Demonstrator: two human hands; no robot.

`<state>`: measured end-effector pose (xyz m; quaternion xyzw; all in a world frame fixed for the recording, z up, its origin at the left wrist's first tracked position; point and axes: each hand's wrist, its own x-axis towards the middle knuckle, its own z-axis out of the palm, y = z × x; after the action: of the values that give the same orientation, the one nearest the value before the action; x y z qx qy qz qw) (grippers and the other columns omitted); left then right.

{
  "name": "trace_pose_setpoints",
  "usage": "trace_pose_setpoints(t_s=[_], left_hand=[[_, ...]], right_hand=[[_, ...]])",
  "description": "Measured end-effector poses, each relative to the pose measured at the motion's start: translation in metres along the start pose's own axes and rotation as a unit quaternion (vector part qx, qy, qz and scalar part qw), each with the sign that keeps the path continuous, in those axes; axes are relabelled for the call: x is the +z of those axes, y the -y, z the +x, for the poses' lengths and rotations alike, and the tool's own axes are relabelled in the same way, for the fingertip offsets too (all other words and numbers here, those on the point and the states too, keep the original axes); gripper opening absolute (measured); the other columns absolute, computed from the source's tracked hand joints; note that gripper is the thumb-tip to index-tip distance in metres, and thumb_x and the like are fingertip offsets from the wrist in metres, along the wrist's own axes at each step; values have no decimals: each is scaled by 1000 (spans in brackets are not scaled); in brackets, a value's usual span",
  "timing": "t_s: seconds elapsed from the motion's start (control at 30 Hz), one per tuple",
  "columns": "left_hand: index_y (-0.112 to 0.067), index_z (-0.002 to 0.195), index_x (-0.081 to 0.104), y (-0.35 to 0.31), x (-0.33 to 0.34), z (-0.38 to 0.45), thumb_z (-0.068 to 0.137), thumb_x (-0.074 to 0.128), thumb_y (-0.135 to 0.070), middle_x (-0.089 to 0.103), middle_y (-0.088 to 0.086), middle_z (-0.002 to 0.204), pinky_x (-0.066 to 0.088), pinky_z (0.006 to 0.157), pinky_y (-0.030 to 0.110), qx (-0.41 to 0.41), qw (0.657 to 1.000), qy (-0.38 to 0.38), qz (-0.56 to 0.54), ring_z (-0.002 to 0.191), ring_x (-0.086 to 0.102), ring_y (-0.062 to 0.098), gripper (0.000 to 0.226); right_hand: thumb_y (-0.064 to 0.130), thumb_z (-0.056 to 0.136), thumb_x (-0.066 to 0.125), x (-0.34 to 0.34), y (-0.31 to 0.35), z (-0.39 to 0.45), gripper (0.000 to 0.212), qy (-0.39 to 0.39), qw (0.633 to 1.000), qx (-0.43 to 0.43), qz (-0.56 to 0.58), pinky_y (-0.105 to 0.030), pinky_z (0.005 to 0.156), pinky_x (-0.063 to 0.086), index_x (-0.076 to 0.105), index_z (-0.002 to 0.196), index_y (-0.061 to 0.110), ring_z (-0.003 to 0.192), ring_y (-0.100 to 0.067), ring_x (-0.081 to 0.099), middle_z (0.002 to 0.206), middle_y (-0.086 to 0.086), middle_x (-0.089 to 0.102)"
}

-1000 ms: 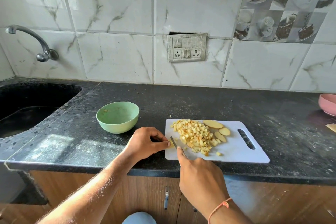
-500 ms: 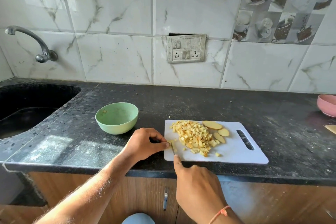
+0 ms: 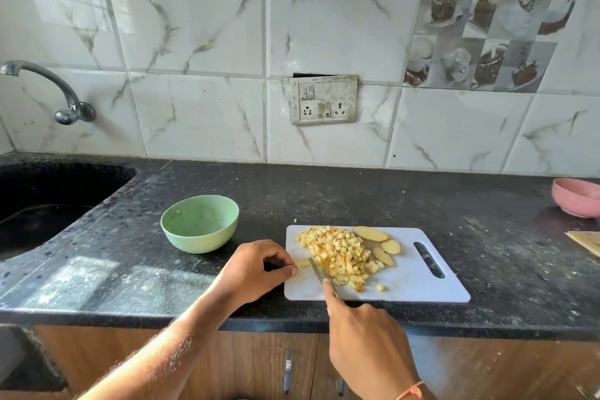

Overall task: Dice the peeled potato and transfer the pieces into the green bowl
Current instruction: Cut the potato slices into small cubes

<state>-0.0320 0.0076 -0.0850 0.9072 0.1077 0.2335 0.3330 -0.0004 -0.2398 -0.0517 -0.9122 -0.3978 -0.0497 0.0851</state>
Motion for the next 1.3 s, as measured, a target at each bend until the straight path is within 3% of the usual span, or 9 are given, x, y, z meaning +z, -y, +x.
trace_pose_setpoints(t_s=[0.1,0.23,0.3,0.37,0.47,0.77,0.97,1.17,1.3], left_hand=[[-37,85,77,-2,1,1,91,80,-43,73,-19,87,55,69,24,-4,1000,-2,-8,80,68,4,10],[-27,89,75,-1,-5,-1,100,70,-46,74,-8,79,47,62,27,-19,995,10,-93,65,58,0,22],[-25,96,74,4,-12,0,96,75,-28,76,-7,89,50,68,30,-27,990,51,-125,72,62,3,3],[-25,102,72,9,-20,2,87,74,-11,76,-6,99,52,74,30,-24,987,98,-128,81,65,3,20],[-26,106,71,13,-28,3,74,68,-12,74,-7,104,53,84,28,-8,986,132,-97,94,68,11,35],[-30,105,71,22,-23,4,73,76,-8,74,-8,100,55,83,29,21,988,115,-97,91,69,15,38],[-33,106,73,21,-17,2,75,74,-9,73,-9,98,57,80,35,22,990,92,-101,88,67,13,39],[-38,116,74,21,-15,1,77,77,-18,72,-15,103,58,84,33,22,993,84,-80,95,67,14,44],[-34,120,76,20,-14,2,81,79,-19,71,-16,104,53,82,23,34,995,83,-51,97,66,12,42]], right_hand=[[31,107,33,2,0,2,60,-36,999,0,12,-32,61,51,14,164,33,75,-17,68,90,0,72],[33,107,32,1,0,5,59,-61,998,6,36,-25,51,38,17,163,35,70,-14,61,88,3,70],[32,107,32,0,1,4,58,-59,998,6,38,-26,53,39,18,163,34,68,-14,60,80,5,64],[30,107,32,0,2,3,58,-51,998,3,34,-25,52,39,18,163,33,66,-13,56,76,7,58],[28,107,33,1,3,3,58,-51,998,-4,29,-23,47,29,19,163,32,66,-14,53,82,5,61],[24,105,35,9,6,9,62,-17,1000,-13,19,-35,60,50,16,163,35,72,-19,63,84,4,68],[25,106,36,5,3,10,59,-43,999,-7,18,-25,48,33,21,162,34,63,-14,55,78,7,62],[25,105,37,4,1,11,58,-41,999,-20,20,-35,62,55,24,161,35,70,-18,64,87,3,71],[24,105,37,3,2,10,58,-39,999,-20,13,-37,66,57,26,160,36,75,-21,68,88,1,72]])
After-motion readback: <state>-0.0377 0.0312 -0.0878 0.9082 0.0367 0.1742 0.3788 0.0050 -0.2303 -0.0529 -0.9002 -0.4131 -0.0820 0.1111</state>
